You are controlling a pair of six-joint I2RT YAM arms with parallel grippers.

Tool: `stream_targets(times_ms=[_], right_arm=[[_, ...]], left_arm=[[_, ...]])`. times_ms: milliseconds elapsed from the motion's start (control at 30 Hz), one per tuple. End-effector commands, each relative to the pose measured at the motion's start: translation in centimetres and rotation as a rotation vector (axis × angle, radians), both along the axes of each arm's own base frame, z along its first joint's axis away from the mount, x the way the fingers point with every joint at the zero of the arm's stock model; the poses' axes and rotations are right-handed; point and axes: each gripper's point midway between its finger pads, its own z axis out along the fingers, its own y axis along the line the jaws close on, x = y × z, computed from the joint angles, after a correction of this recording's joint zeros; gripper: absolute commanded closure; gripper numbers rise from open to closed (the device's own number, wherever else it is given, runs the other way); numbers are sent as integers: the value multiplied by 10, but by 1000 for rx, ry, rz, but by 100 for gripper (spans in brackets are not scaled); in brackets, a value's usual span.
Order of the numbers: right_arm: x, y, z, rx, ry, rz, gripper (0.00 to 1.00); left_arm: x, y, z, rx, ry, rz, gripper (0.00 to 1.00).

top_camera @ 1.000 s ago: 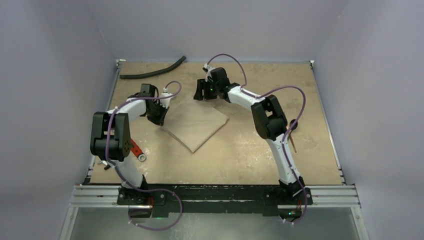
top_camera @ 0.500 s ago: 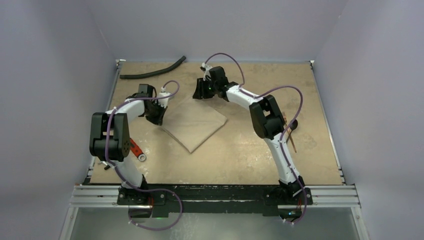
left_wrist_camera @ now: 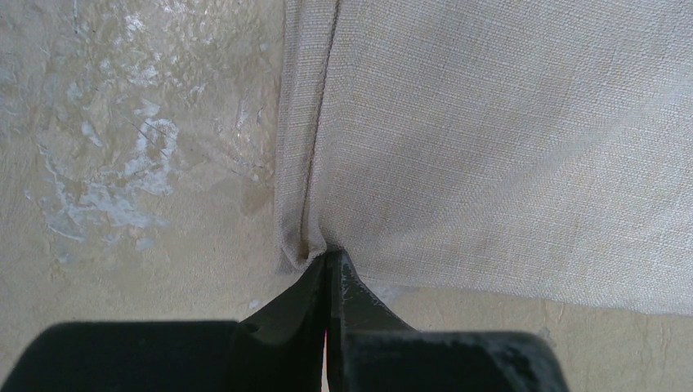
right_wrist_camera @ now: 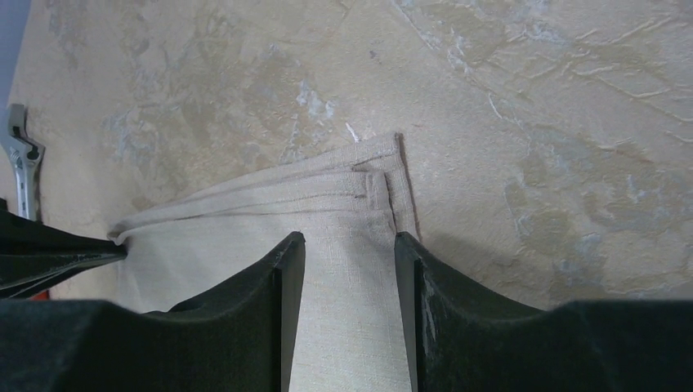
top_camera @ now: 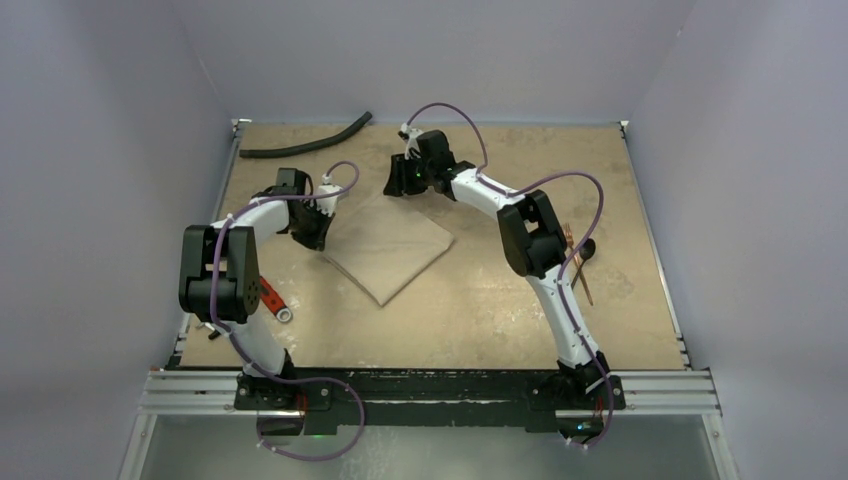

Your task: Fold the napkin into a case and place the utensils inside

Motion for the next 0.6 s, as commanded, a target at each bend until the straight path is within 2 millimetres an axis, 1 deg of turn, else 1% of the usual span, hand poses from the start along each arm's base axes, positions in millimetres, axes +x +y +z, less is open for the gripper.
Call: stream_targets(times_ms=[0, 67, 133, 167, 200, 333, 367, 433, 467, 500, 567], right_arm=[[7, -1, 4, -24, -39, 6, 52], [10, -5, 2, -46, -53, -8, 52], [11, -6, -1, -55, -58, -8, 55], [11, -6, -2, -57, -57, -7, 58], [11, -6, -5, -60, -53, -6, 64], [7, -5, -7, -53, -49, 2, 82], [7, -5, -5, -49, -52, 3, 85], [6, -4, -1, -40, -59, 8, 87], [6, -4, 0, -39, -60, 11, 86], [6, -3, 1, -38, -60, 16, 81], [8, -3, -1, -50, -57, 17, 59]], left_arm=[[-11, 6, -8, 17, 28, -10, 100], [-11, 7, -8, 18, 30, -11, 100], [-12, 6, -8, 16, 32, -11, 100], [-11, 6, -8, 16, 32, -10, 100], [-11, 6, -8, 15, 32, -11, 100], [-10, 6, -7, 15, 29, -8, 100], [-11, 6, -7, 15, 30, -8, 100], [-11, 6, -7, 15, 32, -9, 100], [-11, 6, -7, 15, 33, -9, 100], [-11, 6, -7, 15, 32, -9, 100], [-12, 6, -7, 12, 35, -9, 100]])
